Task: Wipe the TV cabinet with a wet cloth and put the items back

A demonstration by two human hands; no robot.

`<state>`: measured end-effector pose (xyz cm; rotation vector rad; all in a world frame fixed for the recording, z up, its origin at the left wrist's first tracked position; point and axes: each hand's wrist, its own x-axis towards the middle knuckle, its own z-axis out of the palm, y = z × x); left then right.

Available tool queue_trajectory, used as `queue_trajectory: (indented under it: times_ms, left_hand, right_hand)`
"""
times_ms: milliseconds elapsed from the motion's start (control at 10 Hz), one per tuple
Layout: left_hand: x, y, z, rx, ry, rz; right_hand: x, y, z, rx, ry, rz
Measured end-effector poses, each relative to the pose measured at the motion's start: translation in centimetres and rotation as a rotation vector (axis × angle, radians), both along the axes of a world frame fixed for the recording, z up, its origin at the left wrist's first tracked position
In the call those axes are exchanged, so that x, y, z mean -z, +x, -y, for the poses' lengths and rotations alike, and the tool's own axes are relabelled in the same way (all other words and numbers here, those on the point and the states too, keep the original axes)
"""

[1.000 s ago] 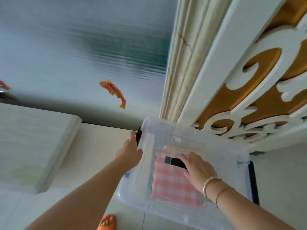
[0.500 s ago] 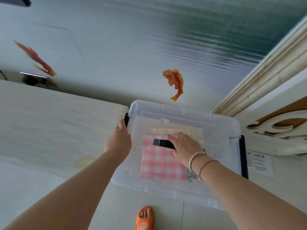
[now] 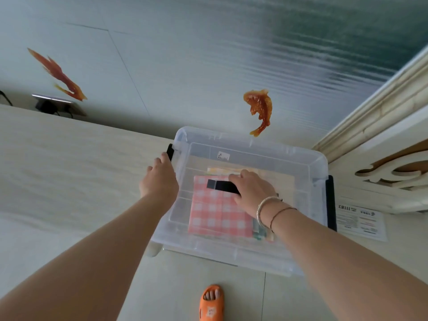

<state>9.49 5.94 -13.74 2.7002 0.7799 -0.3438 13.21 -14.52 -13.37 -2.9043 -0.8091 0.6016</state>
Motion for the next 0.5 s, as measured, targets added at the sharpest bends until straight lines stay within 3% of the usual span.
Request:
queue_trajectory:
  times_ms: [300,500]
  left_hand:
    - [-1.0,-1.8,0.3,0.085,0.018,-0.005]
    - [-5.5,-4.7,2.4,0.157,0.068,0.097]
  right_hand:
    - [-3.3,1.2,0.3,0.036,-0.053,-0.037]
    - [-8.1,-1.2,1.7,0.065,0.048,0.05]
